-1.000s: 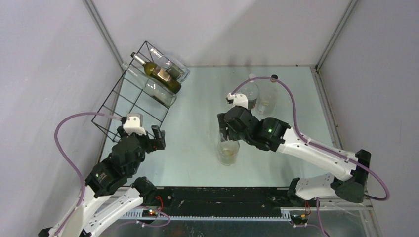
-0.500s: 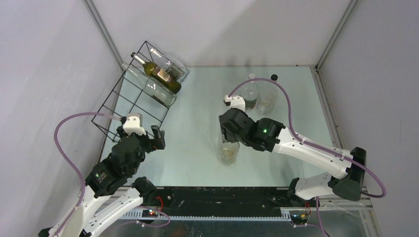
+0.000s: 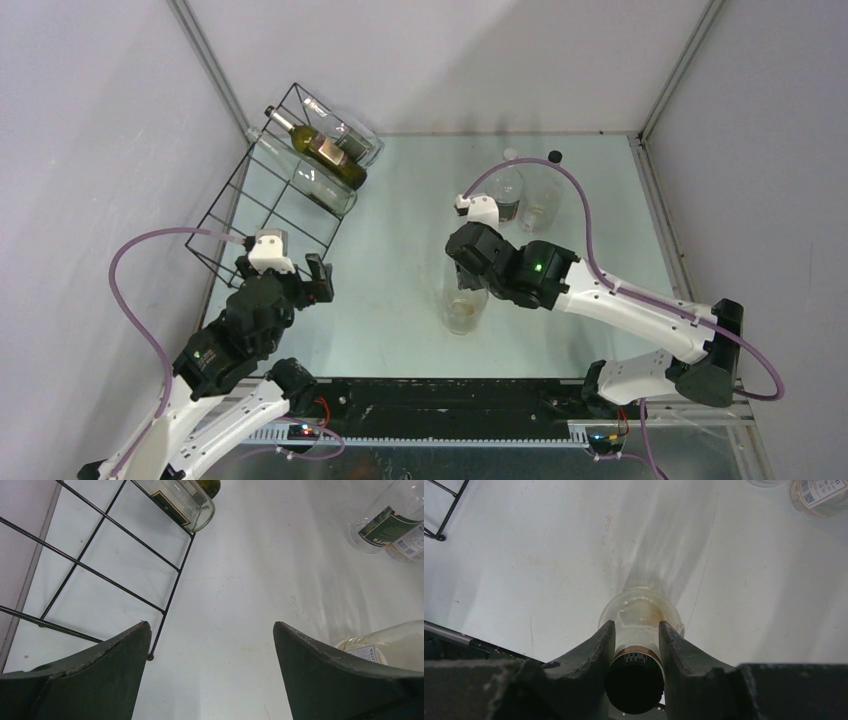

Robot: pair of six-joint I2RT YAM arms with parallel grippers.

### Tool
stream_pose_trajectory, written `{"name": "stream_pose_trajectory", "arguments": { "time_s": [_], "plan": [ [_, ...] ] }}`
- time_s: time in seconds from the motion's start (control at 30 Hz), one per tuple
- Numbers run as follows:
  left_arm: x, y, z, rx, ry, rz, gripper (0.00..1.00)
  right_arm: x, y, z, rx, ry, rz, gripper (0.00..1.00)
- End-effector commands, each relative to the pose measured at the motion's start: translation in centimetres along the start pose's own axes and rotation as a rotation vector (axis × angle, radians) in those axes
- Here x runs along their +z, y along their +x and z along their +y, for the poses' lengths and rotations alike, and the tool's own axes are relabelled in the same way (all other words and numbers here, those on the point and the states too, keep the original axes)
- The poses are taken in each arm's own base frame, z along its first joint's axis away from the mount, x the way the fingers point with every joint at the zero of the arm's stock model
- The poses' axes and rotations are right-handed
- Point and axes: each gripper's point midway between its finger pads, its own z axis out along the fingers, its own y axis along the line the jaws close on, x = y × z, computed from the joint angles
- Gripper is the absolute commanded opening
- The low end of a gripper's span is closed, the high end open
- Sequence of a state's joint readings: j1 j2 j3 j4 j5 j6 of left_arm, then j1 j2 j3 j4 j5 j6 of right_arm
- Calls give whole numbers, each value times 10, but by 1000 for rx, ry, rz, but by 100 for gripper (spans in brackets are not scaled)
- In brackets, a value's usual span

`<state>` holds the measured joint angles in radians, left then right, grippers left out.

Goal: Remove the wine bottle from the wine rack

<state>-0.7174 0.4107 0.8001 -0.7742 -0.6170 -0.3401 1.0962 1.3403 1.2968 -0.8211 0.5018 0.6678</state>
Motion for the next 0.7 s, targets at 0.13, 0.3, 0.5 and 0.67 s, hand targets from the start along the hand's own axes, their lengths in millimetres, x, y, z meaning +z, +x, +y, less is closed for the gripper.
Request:
{"name": "stream_pose_trajectory", "arguments": {
  "time_s": [0.13,0.3,0.5,0.67],
  "plan": [
    [-2,-2,0,9,-5,23,100,-29,-36,-46,78,87,-103,4],
    [-4,-3,-1,24,10,34,99,-30,-41,-86,93,176,-92,0],
    [-2,2,1,34,1,27,100,-37,-61,-150,187,271,-144,0],
    [-4,2,2,28,10,16,100,-45,-86,-195,233,329,-220,0]
  ]
}}
